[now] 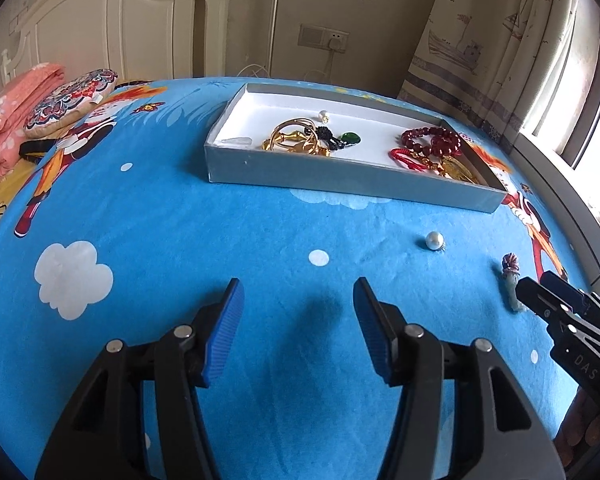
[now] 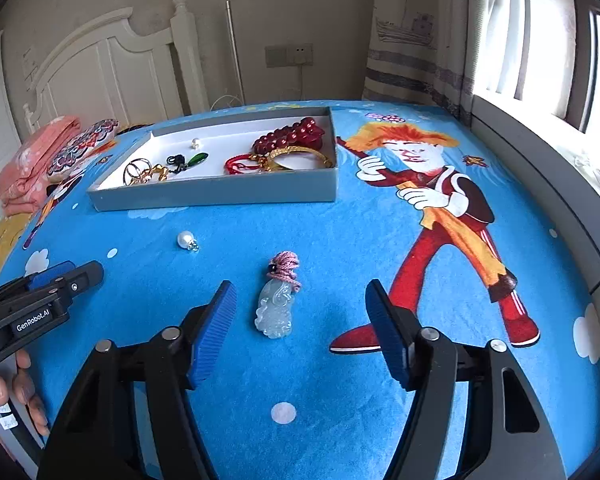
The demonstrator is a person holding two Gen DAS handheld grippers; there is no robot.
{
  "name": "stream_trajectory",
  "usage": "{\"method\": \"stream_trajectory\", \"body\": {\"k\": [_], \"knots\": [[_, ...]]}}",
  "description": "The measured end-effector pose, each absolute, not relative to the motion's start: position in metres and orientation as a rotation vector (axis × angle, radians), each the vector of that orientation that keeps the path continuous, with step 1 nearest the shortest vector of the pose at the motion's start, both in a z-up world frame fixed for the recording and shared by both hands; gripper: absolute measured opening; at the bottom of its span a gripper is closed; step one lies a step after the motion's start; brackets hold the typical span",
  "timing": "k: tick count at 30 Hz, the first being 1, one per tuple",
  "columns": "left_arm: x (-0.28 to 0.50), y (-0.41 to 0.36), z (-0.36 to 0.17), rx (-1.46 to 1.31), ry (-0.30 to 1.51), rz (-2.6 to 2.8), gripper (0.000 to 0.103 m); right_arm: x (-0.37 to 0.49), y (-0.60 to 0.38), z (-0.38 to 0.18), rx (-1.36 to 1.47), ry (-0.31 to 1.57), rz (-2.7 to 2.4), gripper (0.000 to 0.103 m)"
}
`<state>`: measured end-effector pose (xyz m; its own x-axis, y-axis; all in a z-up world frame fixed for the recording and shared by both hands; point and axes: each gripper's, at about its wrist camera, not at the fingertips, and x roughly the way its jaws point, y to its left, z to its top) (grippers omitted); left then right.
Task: Organize jewelry
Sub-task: 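Move both open tools back toward the jade pendant and second pearl, then grasp the jade pendant with the right tool while the left tool grasps the second pearl earring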
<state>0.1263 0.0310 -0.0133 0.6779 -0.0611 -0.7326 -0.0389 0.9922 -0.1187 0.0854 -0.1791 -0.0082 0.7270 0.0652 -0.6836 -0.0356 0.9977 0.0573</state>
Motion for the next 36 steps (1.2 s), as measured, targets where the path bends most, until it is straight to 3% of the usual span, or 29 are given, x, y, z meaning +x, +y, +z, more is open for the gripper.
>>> {"method": "stream_trajectory", "body": {"k": [4,8,12,26,36], "knots": [[0.128,0.028,-0.012,-0.125,0.825,-0.02,0.055,0.089,-0.175,-0.011,0.036,0.779,0.083,0.041],[0.128,0.023,-0.009,-0.115,0.814,-0.038,0.055,0.091,-0.17,-0.013,0.019,0.791,0.105,0.038],[0.129,0.017,-0.006,-0.103,0.805,-0.057,0.055,0.093,-0.166,-0.016,0.003,0.811,0.118,0.021],[0.146,-0.009,-0.003,-0.092,0.803,-0.16,0.054,0.093,-0.175,-0.013,0.041,0.783,0.087,0.021],[0.175,-0.038,-0.009,-0.095,0.847,-0.265,0.036,0.099,-0.183,-0.012,0.069,0.787,0.091,0.021]]}}
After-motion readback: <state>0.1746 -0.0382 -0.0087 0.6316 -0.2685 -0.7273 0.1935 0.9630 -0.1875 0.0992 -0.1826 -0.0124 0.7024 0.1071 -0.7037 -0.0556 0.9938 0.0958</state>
